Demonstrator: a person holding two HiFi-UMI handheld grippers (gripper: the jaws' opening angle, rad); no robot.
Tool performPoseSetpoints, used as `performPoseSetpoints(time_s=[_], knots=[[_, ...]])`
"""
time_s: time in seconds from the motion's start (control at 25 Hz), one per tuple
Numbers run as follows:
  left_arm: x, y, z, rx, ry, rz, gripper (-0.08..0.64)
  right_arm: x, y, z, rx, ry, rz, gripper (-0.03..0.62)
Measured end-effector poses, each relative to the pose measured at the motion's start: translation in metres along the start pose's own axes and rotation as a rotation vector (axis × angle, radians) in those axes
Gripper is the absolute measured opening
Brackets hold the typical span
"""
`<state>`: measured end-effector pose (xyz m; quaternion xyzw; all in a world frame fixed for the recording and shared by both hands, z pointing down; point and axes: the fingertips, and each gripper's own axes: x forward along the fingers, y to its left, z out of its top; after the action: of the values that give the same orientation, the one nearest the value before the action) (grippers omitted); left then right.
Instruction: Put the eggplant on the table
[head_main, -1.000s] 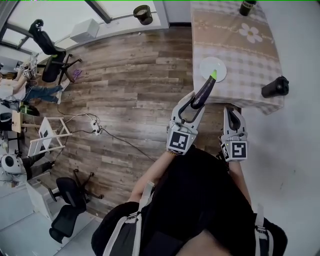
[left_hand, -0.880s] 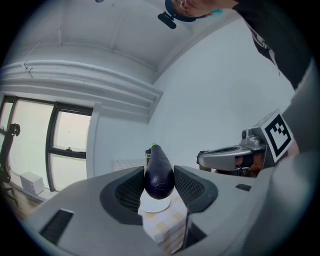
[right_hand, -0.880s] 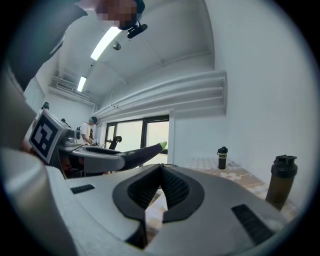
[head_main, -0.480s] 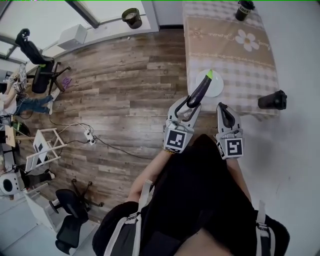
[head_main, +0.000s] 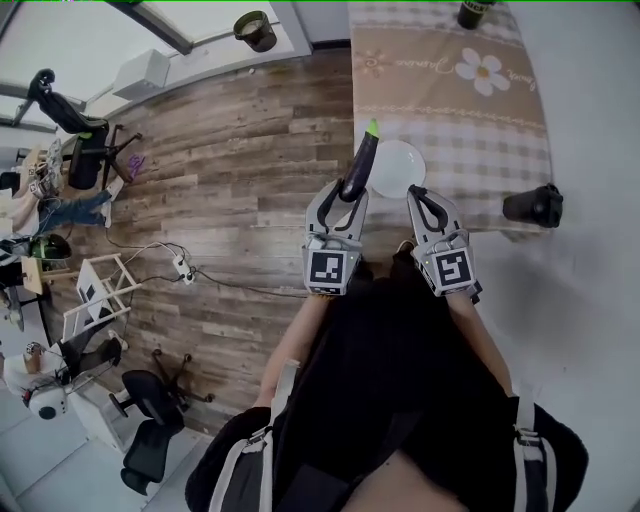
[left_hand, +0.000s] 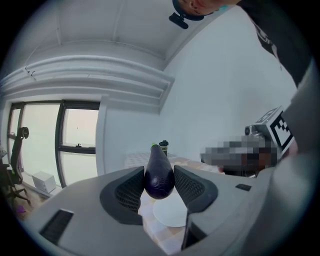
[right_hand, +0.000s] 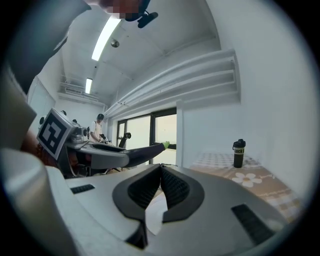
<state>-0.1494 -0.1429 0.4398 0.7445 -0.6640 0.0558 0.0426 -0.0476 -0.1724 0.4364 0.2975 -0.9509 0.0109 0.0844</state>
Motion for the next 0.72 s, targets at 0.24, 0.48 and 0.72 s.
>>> performPoseSetpoints(time_s=[0.24, 0.48, 0.72], knots=[[0.040, -0.029, -0.033, 0.025, 0.053, 0.000, 0.201, 0.004, -0.044, -0.031, 0.032, 0.001, 0.010, 0.006], [0.056, -0.042, -0.052, 0.042, 0.100, -0.004, 0.200, -0.003, -0.059, -0.043, 0.051, 0.000, 0.008, 0.006], [0.077, -0.045, -0.077, 0.051, 0.179, 0.004, 0.200, 0.000, -0.069, -0.047, 0.061, -0.005, 0.024, 0.006]])
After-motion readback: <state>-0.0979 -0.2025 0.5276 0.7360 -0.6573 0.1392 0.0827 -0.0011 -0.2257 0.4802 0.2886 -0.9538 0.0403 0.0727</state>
